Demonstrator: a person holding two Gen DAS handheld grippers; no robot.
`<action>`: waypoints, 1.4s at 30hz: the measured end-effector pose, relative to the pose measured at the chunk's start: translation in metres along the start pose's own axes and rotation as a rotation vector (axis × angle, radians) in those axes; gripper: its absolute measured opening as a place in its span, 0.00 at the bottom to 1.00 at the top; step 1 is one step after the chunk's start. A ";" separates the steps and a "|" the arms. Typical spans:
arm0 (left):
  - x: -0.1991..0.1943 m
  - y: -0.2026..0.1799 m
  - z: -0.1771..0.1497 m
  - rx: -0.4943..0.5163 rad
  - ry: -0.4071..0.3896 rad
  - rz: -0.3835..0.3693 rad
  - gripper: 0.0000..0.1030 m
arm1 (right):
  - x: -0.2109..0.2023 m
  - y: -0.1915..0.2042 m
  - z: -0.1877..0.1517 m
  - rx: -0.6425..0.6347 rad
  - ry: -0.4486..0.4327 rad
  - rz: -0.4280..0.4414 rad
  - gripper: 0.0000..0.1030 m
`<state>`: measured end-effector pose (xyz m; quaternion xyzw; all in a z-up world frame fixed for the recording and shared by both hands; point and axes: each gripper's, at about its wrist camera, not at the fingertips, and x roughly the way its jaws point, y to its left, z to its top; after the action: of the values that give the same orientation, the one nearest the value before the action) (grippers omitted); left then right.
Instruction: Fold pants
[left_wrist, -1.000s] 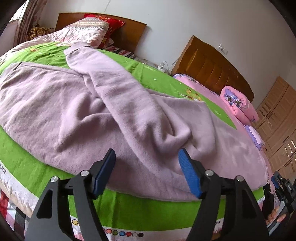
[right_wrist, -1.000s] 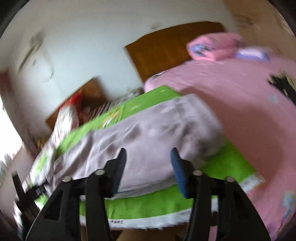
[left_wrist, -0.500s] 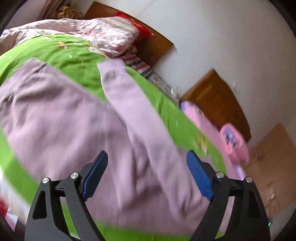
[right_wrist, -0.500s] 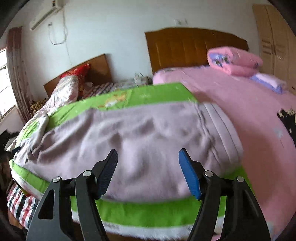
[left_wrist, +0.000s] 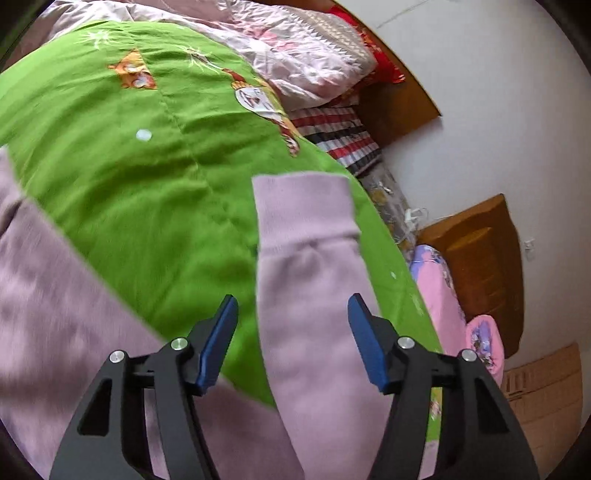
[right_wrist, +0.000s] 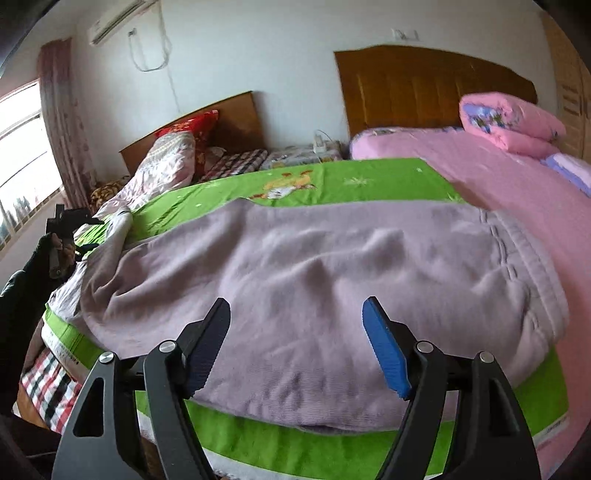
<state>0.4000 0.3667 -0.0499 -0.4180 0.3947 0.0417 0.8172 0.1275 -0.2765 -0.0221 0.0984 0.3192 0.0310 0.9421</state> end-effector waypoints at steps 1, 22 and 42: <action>0.004 0.000 0.004 0.006 -0.004 0.004 0.58 | 0.003 -0.003 0.000 0.015 0.007 -0.008 0.70; -0.137 -0.050 -0.015 0.256 -0.310 -0.178 0.10 | 0.001 0.011 0.014 0.022 -0.019 0.038 0.71; -0.187 0.175 -0.081 0.068 -0.277 -0.081 0.16 | 0.076 0.181 0.079 -0.579 0.061 0.412 0.72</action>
<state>0.1528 0.4706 -0.0638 -0.3960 0.2620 0.0526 0.8785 0.2360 -0.1032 0.0311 -0.1115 0.2984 0.3124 0.8950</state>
